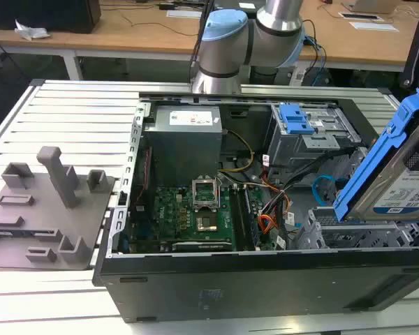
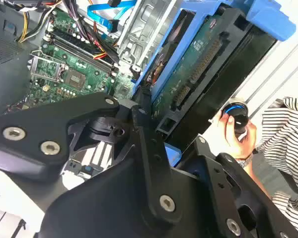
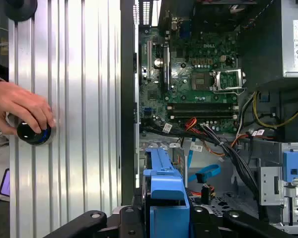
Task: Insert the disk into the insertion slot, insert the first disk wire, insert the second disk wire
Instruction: 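Insert the disk into the insertion slot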
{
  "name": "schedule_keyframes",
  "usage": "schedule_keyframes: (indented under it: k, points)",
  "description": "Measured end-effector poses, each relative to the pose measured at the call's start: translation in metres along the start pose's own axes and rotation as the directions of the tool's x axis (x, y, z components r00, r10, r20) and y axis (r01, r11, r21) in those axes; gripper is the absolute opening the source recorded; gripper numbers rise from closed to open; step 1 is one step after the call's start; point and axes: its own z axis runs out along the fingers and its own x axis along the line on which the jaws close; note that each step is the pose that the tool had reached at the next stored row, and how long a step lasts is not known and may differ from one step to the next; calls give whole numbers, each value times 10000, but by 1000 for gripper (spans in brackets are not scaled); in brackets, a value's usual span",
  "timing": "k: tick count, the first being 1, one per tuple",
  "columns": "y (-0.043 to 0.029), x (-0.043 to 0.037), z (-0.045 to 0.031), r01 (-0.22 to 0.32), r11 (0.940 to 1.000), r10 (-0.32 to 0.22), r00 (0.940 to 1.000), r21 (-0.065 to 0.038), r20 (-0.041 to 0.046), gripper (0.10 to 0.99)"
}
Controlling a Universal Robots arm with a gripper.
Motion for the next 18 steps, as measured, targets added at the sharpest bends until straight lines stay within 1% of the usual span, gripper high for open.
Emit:
schedule_keyframes:
  k: [2, 6, 9, 12, 13, 18]
  points:
    - [0, 0, 10, 0, 10000, 0, 10000, 0, 0, 361]
    - [-2, 0, 55, 0, 10000, 0, 10000, 0, 1, 361]
    - [-4, -1, 112, 0, 10000, 0, 10000, 0, -1, 361]
    - [-6, -1, 143, 0, 10000, 0, 10000, 0, -1, 361]
    - [-6, -1, 164, 0, 10000, 0, 10000, 0, 0, 361]
    - [-8, -1, 204, 0, 10000, 0, 10000, 0, -1, 361]
